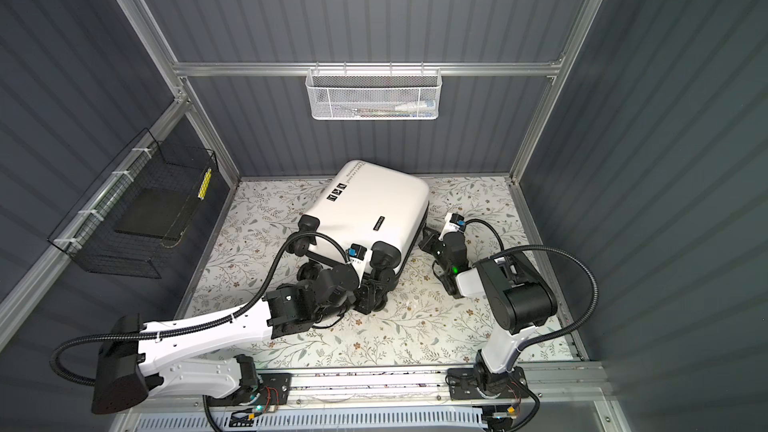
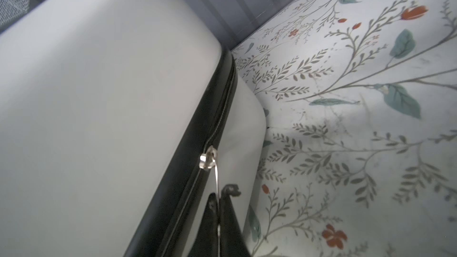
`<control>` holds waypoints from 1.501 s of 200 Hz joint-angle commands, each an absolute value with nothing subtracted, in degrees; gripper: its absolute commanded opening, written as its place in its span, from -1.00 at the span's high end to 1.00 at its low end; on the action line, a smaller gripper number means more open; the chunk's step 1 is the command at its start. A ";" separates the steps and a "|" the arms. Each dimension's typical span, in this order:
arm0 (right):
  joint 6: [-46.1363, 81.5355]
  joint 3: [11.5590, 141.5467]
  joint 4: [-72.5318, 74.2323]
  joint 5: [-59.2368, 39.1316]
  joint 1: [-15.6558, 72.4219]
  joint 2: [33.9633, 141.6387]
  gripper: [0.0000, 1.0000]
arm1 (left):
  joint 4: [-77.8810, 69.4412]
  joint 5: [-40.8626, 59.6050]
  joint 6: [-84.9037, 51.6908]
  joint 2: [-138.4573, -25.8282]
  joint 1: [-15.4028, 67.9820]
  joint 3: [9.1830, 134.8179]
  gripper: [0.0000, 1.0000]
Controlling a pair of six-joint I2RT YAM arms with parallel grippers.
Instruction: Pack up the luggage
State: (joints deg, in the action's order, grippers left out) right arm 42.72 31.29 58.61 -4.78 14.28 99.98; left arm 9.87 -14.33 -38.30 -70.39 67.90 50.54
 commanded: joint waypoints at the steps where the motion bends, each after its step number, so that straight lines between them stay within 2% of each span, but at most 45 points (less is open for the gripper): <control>1: 46.36 34.99 54.49 -0.56 9.43 101.23 1.00 | 9.02 -14.06 -37.44 -65.30 68.29 50.32 1.00; 99: 45.18 48.78 41.19 -5.20 2.20 105.92 1.00 | 10.85 -13.75 -36.94 -61.09 68.29 47.46 1.00; 198: 49.33 35.14 46.13 -8.23 2.28 98.67 1.00 | 11.92 -18.74 -36.48 -60.25 68.29 46.71 1.00; 206: 50.15 33.52 46.68 -8.56 2.29 97.74 1.00 | 12.01 -19.64 -36.50 -59.95 68.25 46.75 0.76; 219: 51.05 30.92 47.94 -8.83 2.46 96.24 1.00 | 11.94 -20.87 -36.28 -59.69 68.29 46.75 0.25; 236: 52.39 27.53 49.10 -8.95 2.55 94.42 1.00 | 11.93 -22.07 -35.79 -59.57 68.21 46.93 -0.28; 273: 54.41 21.28 49.66 -8.73 2.67 90.30 0.99 | 13.11 -23.72 -34.31 -59.89 68.20 49.09 -0.91; 280: 54.41 20.55 48.96 -8.78 2.64 89.37 0.80 | 13.92 -24.60 -34.52 -59.79 68.20 49.77 -1.00; 291: 54.66 19.64 47.22 -8.81 2.64 87.54 0.40 | 14.71 -26.23 -34.95 -59.37 68.20 50.49 -1.00; 300: 54.33 19.34 44.89 -8.71 2.59 85.52 0.19 | 15.55 -27.84 -35.65 -58.74 68.20 50.94 -1.00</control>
